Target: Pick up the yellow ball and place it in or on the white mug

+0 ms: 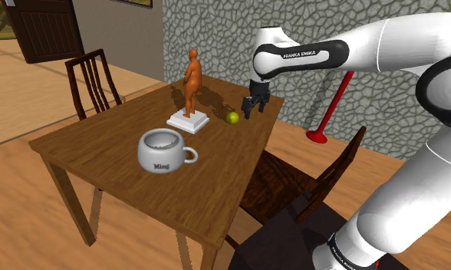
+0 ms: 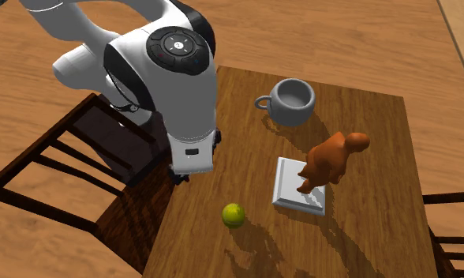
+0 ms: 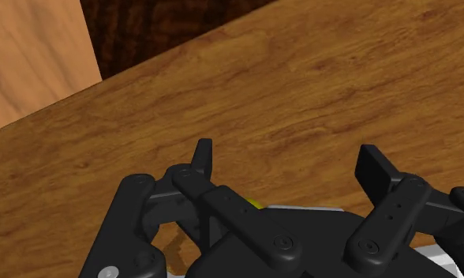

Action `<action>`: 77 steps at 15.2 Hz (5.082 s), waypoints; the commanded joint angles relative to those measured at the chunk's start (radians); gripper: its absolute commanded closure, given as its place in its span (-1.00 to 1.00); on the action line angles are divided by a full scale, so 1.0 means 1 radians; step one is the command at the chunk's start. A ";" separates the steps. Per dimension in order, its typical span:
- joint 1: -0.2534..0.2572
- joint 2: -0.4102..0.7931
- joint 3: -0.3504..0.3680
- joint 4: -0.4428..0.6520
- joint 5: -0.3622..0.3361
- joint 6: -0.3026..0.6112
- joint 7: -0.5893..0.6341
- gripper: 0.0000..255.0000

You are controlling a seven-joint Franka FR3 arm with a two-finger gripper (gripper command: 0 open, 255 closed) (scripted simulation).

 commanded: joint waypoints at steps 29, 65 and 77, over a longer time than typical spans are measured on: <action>-0.020 0.495 -0.015 0.469 0.001 0.037 -0.037 1.00; -0.013 0.515 -0.014 0.892 0.009 -0.364 -0.077 1.00; 0.106 0.418 0.030 0.802 -0.005 -0.388 0.082 1.00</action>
